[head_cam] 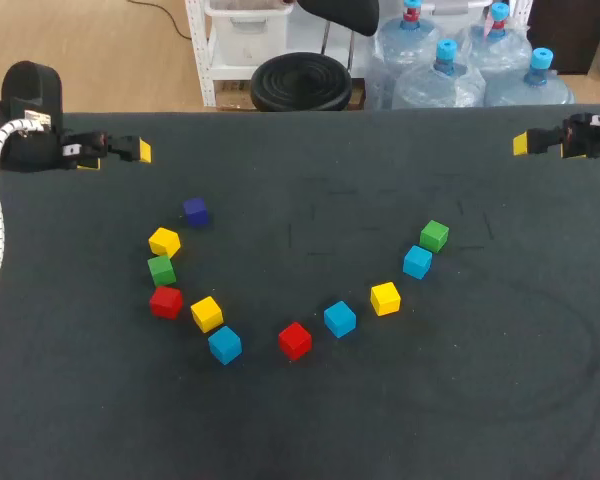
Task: Place the blue cubes, place green cubes on the blue cubes, place the yellow cubes on the green cubes, then place the red cubes on the yellow cubes, and place purple cube on the red cubes.
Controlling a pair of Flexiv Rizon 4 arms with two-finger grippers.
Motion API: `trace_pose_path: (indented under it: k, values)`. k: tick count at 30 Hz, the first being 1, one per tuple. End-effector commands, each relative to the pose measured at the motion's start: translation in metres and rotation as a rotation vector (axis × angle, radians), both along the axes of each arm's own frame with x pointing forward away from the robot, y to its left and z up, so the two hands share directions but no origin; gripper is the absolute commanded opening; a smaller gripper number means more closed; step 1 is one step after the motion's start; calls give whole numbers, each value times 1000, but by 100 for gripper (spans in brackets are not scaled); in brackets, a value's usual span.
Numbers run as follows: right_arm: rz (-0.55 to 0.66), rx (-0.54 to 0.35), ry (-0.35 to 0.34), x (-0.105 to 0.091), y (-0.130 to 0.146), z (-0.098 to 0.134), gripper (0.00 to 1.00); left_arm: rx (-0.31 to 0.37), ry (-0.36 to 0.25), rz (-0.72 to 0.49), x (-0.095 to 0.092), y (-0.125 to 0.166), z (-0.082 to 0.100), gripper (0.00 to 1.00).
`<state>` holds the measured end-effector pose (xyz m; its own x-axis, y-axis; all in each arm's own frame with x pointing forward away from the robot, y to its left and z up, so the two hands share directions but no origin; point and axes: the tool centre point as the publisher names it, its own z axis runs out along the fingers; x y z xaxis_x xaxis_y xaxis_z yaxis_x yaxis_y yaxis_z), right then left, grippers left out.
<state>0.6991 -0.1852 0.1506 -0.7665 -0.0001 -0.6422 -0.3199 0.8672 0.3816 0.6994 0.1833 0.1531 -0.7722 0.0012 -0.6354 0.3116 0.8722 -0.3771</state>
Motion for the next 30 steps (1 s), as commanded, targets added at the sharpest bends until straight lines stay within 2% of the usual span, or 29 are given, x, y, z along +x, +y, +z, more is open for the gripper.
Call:
trace_pose_path:
  k: [1, 3, 4, 5, 10, 11, 12, 30]
  values:
    - [-1, 0, 0, 0, 0, 0, 100, -8, -7, -6, 0, 1, -2, 100]
    - [-1, 0, 0, 0, 0, 0, 100, -8, -7, -6, 0, 1, -2, 100]
    - [-1, 0, 0, 0, 0, 0, 100, -8, -7, -6, 0, 1, -2, 6]
    - [-1, 0, 0, 0, 0, 0, 100, -8, -7, -6, 0, 1, -2, 0]
    - [-1, 0, 0, 0, 0, 0, 100, -8, -7, -6, 0, 1, -2, 0]
    - [-1, 0, 0, 0, 0, 0, 100, -8, -7, -6, 0, 1, -2, 40]
    - [-1, 0, 0, 0, 0, 0, 100, -8, -7, -6, 0, 1, -2, 100]
    - [-1, 0, 0, 0, 0, 0, 100, -8, -7, -6, 0, 1, -2, 100]
